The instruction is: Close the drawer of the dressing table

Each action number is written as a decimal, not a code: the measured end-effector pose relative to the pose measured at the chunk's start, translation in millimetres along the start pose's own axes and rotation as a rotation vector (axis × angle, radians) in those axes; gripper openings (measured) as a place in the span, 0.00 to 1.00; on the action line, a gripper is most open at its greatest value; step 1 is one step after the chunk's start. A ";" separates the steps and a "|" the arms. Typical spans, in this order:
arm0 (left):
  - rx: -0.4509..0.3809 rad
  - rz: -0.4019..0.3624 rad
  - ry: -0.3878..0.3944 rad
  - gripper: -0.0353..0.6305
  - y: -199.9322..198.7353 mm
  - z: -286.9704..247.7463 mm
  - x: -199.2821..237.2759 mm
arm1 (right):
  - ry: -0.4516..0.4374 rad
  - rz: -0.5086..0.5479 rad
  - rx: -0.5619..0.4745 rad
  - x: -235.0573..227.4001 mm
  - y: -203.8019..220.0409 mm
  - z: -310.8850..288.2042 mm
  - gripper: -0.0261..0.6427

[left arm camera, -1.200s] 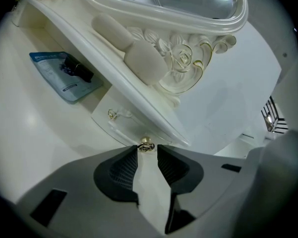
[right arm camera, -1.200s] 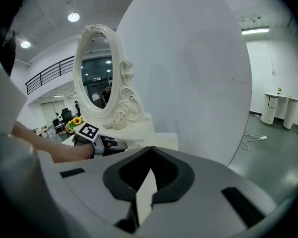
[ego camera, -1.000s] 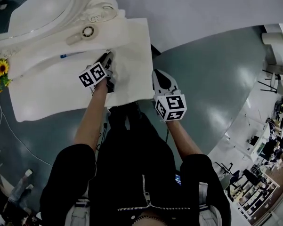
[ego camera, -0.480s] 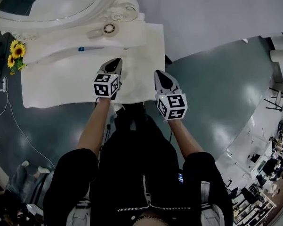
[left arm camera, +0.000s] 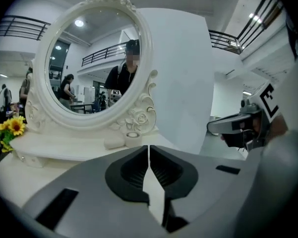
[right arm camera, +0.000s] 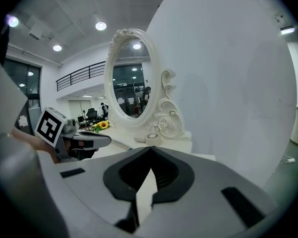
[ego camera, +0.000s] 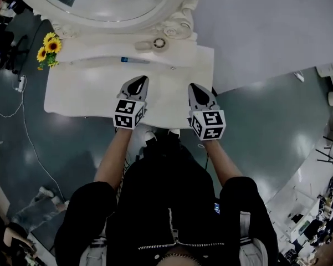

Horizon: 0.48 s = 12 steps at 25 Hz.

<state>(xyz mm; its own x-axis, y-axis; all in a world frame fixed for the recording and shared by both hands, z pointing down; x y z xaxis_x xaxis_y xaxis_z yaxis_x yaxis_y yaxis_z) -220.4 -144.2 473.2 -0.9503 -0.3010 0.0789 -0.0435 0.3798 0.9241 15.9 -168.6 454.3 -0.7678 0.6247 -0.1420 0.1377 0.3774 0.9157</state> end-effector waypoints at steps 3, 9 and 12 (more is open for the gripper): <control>-0.039 -0.013 -0.036 0.09 -15.9 18.6 11.8 | -0.021 0.033 -0.034 3.3 -16.5 -7.7 0.04; -0.121 -0.022 -0.084 0.09 -47.1 50.5 25.8 | -0.047 0.104 -0.107 12.0 -48.0 -7.9 0.04; -0.154 -0.030 -0.101 0.09 -60.5 58.6 28.3 | -0.053 0.122 -0.146 11.7 -63.0 -6.8 0.04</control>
<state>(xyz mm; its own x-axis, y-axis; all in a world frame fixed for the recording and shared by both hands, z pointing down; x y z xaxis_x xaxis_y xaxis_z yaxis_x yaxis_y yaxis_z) -262.7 -124.5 397.6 -0.9758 -0.2176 0.0197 -0.0319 0.2311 0.9724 -6.0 -189.7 397.4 -0.7166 0.6962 -0.0424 0.1331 0.1962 0.9715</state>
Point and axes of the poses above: the fingertips, and each gripper's own axes: z backward along the fingers, x to its left, y out of its underside, the point moved 8 cm from there along z, backward along the fingers, and after that the axes turned 1 degree about -z, right-handed, at the moved point
